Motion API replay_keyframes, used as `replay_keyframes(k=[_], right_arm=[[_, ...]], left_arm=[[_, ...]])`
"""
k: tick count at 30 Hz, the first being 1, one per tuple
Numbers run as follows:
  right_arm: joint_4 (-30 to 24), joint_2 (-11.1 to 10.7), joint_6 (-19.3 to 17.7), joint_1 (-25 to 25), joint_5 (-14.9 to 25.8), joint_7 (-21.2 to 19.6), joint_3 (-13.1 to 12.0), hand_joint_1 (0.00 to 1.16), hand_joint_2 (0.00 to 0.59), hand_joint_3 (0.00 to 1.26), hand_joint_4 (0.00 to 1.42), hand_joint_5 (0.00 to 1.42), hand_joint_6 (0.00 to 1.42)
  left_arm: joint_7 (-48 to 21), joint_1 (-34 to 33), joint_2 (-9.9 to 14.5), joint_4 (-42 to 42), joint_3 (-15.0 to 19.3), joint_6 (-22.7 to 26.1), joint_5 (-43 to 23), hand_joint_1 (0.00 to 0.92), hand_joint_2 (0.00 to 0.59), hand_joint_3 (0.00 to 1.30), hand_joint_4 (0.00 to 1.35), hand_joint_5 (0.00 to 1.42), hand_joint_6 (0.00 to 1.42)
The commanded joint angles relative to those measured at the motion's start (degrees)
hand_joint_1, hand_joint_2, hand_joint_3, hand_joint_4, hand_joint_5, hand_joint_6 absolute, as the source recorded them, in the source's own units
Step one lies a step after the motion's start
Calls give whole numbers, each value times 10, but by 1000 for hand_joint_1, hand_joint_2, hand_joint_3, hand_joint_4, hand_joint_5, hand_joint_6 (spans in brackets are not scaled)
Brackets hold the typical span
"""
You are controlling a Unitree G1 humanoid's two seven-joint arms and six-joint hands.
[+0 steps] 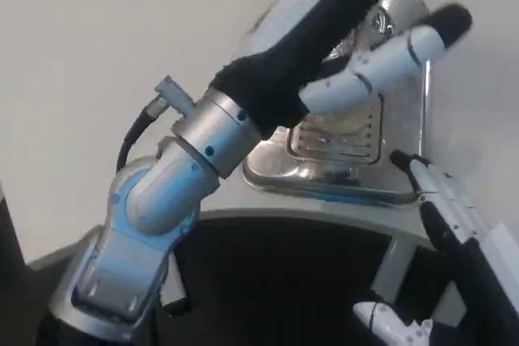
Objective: Grasp the cup under the faucet to collect the drink, then remove the cup.
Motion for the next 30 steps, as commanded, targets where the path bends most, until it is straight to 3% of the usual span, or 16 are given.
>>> replay_keyframes(k=[1,12,15,17,22,26,30], right_arm=[[3,22,32,-15,15,2,3,281,258,15,0,14,159],[3,64,94,-43,37,-6,9,228,232,0,0,3,159],[6,76,109,-54,37,-14,13,345,211,0,0,0,137],[8,80,117,-63,34,-16,13,454,231,0,0,0,121],[14,80,139,-88,34,-18,-1,812,266,0,0,0,135],[30,75,160,-132,28,-20,-15,958,283,0,0,0,155],[44,68,172,-161,24,-24,-25,1024,299,0,0,0,175]], left_arm=[[-28,-6,13,16,-37,-60,36,0,193,0,0,0,0],[-17,-7,30,37,-36,-105,87,0,179,0,0,0,0],[-14,-6,35,46,-31,-113,88,0,178,0,0,0,0],[-12,-6,36,49,-29,-116,87,0,177,0,0,0,0],[-11,-3,39,54,-24,-121,87,0,175,0,0,0,0],[-11,-2,41,55,-24,-124,91,0,175,0,0,0,0],[-11,-1,39,54,-24,-125,91,0,176,0,0,0,0]])
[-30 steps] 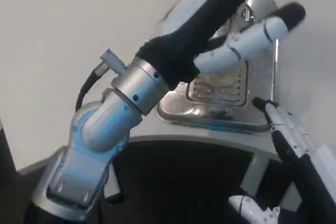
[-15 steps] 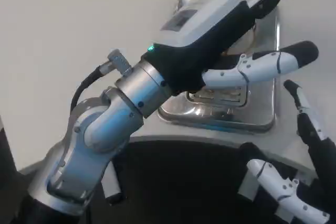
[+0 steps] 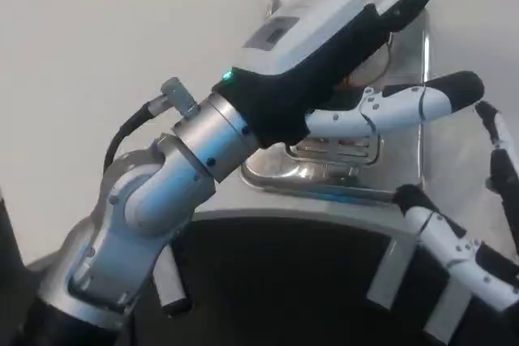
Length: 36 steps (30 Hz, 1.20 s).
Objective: Grasp the cup under the faucet to collect the drink, then remove the cup.
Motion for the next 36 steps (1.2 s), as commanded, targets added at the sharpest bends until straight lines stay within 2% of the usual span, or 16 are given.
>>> replay_keyframes(k=[1,3,6,10,16,20,27,36], right_arm=[[20,-6,16,-30,-6,-12,-14,1050,295,0,0,0,191],[36,-6,23,-52,-5,-18,-20,1119,307,0,0,0,207],[66,-5,31,-83,-4,-28,-19,1159,324,0,0,0,227],[99,-8,26,-106,-7,-46,-9,1162,329,0,0,0,241],[146,-24,14,-138,-13,-81,0,1162,330,0,0,0,245],[159,-33,15,-151,-17,-93,10,1162,330,0,0,0,249],[193,-26,18,-162,-29,-138,34,1162,316,0,0,0,267],[227,-23,18,-172,-24,-176,39,1162,308,0,0,0,270]], left_arm=[[-17,13,2,5,-16,-18,8,0,177,0,0,0,0],[-16,13,0,4,-15,-17,9,0,187,0,0,0,0],[-15,13,-2,4,-16,-15,10,0,190,0,0,0,0],[-15,13,-3,4,-15,-13,11,0,198,0,0,0,0],[-16,13,-2,3,-13,-14,13,0,204,0,0,0,0],[-16,15,-1,5,-13,-15,16,0,205,0,0,0,0],[-15,15,-1,12,-14,-21,16,0,208,0,0,0,0],[11,26,-5,0,-4,-22,30,0,213,0,0,0,0]])
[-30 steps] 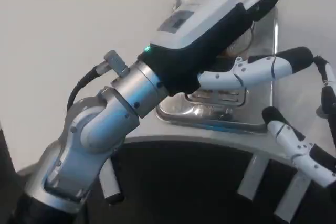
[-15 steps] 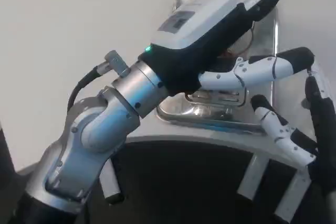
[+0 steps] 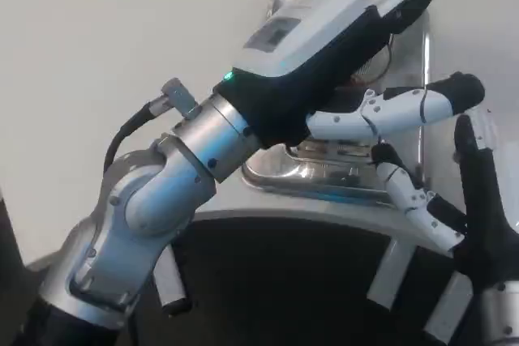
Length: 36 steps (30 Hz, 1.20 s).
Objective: Grasp the cup under the faucet to collect the drink, then remove the cup.
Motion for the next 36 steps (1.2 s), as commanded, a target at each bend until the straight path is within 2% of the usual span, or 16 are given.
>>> replay_keyframes(k=[1,5,8,12,15,17,25,31,36], right_arm=[[11,5,-5,-2,3,-23,3,1162,295,0,0,0,272],[19,8,-4,-12,5,-33,7,1146,286,0,0,0,285],[28,9,-2,-24,13,-35,7,1099,273,0,0,0,292],[34,10,1,-33,18,-33,10,1091,272,0,0,0,293],[38,10,3,-39,22,-30,15,1086,267,0,0,0,293],[42,9,6,-42,21,-28,20,1086,265,0,0,0,294],[63,4,19,-69,16,-28,26,1074,241,0,0,0,263],[115,-3,22,-134,23,-37,17,1025,224,0,0,0,235],[141,2,13,-161,33,-47,18,994,220,18,36,53,254]], left_arm=[[13,28,-2,-7,-4,-12,20,0,213,0,0,0,0],[63,48,-14,-17,26,-12,21,0,218,0,0,0,0],[95,61,-29,-18,62,-9,-1,0,218,0,0,0,0],[109,75,-57,-17,105,15,-61,0,213,0,0,0,0],[118,88,-86,-17,142,52,-126,0,211,0,0,0,0],[120,95,-94,-20,157,69,-147,0,209,0,0,0,0],[126,136,-86,-36,180,91,-141,0,210,0,0,0,0],[128,186,-78,-45,191,102,-128,0,213,0,0,0,0],[129,209,-73,-47,195,108,-122,0,215,0,0,0,0]])
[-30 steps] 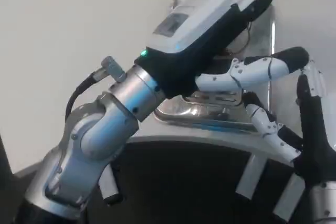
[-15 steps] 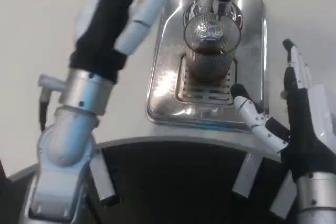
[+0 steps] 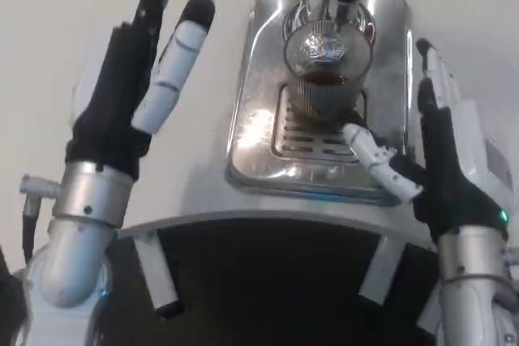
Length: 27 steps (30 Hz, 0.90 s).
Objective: Grasp the cup under the faucet to collect the drink, then remove the cup.
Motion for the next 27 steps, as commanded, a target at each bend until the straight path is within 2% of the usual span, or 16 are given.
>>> replay_keyframes(k=[1,7,11,20,27], right_arm=[[24,3,-13,-16,17,-17,3,985,213,29,47,56,254],[34,-4,-26,-28,34,-19,10,927,211,62,95,84,243],[26,-5,-18,-26,22,-30,10,909,207,64,69,44,191],[30,-5,-3,-41,0,-31,17,1012,231,0,0,0,107],[61,-10,3,-59,-4,-30,32,1024,230,0,0,0,112]], left_arm=[[5,21,9,-7,5,8,8,0,215,0,0,0,0],[3,23,11,-9,6,12,9,0,218,0,0,0,0],[0,21,14,-9,5,14,8,0,220,0,0,0,0],[-1,19,16,-5,3,15,2,0,220,0,0,0,0],[-1,18,17,-4,3,14,2,0,220,0,0,0,0]])
